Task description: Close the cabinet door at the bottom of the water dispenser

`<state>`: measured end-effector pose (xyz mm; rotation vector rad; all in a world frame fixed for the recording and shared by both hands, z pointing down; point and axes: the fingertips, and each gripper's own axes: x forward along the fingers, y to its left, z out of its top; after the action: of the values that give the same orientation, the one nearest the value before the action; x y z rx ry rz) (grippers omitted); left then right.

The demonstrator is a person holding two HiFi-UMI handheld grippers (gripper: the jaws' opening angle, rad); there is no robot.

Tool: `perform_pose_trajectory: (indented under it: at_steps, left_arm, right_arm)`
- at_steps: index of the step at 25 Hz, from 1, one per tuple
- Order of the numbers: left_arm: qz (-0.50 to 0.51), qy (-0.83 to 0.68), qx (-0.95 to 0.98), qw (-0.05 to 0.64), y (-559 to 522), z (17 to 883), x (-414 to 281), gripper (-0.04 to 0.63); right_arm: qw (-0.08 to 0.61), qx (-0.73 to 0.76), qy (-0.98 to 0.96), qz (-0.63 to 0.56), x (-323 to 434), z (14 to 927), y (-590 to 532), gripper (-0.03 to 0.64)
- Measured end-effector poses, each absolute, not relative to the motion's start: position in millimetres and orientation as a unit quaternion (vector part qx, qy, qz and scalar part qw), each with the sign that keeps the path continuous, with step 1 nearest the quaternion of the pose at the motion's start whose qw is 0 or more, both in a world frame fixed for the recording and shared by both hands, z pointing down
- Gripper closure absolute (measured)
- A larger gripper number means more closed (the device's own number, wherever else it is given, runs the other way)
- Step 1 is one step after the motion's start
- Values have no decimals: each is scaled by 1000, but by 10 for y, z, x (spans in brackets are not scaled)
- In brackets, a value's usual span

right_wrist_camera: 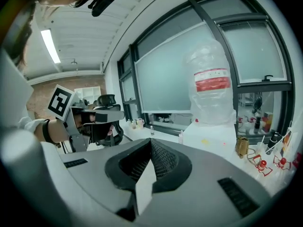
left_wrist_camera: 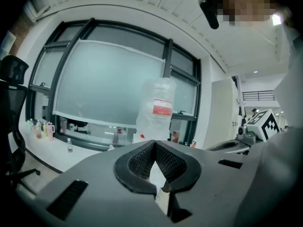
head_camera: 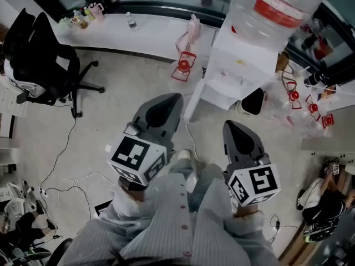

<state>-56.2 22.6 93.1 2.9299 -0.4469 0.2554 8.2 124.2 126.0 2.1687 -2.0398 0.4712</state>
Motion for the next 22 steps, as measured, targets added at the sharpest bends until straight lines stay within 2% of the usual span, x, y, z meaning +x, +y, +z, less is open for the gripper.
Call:
perform_pose_trajectory:
  at_steps: [10,22]
  left_arm:
    - [104,-134,979,113,-110,1193,-236,586]
    - [112,-183,967,138,-617,1452,421,586]
  right_arm:
    - [78,718,-666,186,384,1455,860,603]
    - [104,658,-715,211,911,1734,219,603]
